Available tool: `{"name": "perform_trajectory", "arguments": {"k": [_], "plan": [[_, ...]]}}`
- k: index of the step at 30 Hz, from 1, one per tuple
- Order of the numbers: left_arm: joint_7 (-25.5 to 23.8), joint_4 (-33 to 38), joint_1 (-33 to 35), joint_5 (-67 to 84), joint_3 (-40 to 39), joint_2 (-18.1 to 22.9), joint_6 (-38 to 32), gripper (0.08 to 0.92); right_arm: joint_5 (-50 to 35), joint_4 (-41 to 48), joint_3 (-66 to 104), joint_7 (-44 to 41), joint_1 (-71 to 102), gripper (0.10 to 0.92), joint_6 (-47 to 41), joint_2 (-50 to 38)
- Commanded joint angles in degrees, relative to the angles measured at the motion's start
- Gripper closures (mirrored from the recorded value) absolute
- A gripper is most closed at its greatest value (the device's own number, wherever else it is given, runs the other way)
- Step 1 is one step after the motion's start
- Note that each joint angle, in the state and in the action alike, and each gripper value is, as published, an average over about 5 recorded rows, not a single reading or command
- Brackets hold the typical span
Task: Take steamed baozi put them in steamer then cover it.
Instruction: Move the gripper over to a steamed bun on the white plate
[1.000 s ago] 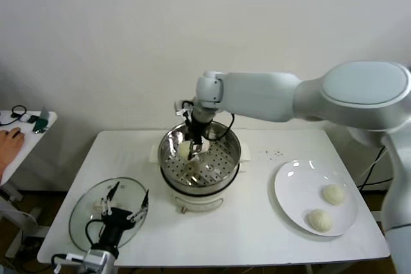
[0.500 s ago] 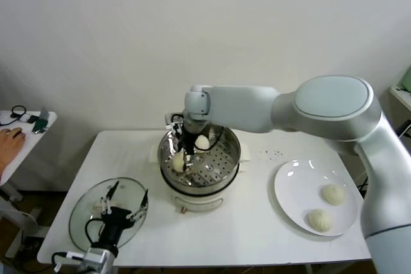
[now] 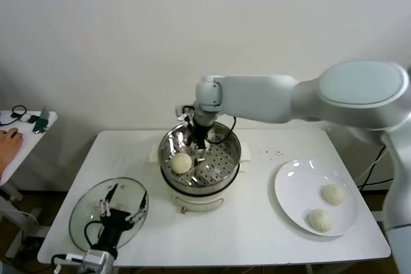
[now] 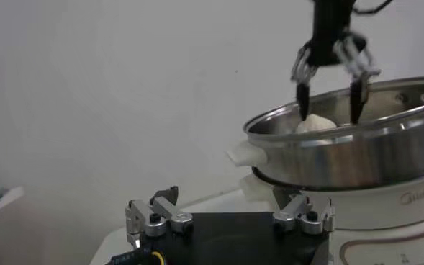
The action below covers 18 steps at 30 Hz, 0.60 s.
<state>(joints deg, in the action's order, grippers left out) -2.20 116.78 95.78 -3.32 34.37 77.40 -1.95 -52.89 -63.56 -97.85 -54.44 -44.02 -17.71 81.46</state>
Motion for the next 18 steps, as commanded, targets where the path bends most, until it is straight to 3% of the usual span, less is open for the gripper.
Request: {"name": "perform_trajectory", "arguments": {"k": [1,9,18], "plan": [[0.54,-0.02,-0.06,0.33,-0.17,0.15,0.28,0.177,0.40,-16.40,-4.85,-1.82,-13.68,0.203,0.56,-18.35],[0.14,0.13,0.40,0.28,0.48,-0.37,0.12,0.177,14.73,-28.42,-7.97,-2.09,-14.63,0.203,-0.10,-37.77],[0.31,0.42,0.37,-0.21,0.71,0.10,0.67,0.177,29.07,-30.69,-6.61,-1.86,-2.76,0.203,-0.19,-51.25]]}}
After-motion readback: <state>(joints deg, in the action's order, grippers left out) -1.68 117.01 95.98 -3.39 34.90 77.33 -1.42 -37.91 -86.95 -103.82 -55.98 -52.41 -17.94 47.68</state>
